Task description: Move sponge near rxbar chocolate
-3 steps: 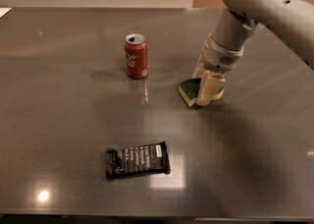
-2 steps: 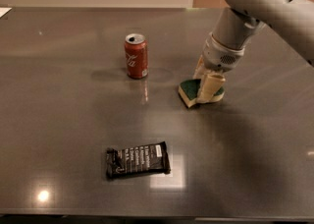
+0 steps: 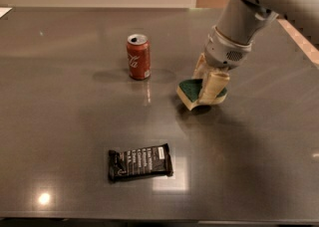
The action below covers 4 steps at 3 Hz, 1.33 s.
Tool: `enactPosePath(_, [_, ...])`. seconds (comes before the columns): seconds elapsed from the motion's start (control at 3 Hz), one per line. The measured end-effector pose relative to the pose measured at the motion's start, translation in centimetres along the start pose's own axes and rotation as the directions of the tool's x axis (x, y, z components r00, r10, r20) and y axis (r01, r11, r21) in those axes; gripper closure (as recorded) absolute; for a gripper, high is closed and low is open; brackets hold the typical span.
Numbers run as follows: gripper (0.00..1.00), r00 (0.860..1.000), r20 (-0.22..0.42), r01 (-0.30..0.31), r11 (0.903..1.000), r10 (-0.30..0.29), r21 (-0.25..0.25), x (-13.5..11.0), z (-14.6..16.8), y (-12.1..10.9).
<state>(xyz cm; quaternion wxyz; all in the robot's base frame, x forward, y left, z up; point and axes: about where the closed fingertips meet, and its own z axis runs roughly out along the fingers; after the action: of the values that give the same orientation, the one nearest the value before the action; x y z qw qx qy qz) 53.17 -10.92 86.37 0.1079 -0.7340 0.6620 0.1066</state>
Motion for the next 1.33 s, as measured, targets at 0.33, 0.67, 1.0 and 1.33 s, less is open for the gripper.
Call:
enactPosePath(0.33, [1.0, 0.997, 0.02, 0.075, 0.9971, -0.075, -0.012, -2.1, -0.8, 2.5])
enactPosePath(0.67, [1.0, 0.989, 0.015, 0.147, 0.9889, -0.147, -0.017, -3.7, -0.9, 4.9])
enactPosePath(1.0, [0.99, 0.979, 0.006, 0.205, 0.9783, -0.205, -0.028, -5.1, -0.2, 7.0])
enactPosePath(1.33, [0.81, 0.973, -0.004, 0.229, 0.9723, -0.23, -0.046, -5.7, 0.9, 8.4])
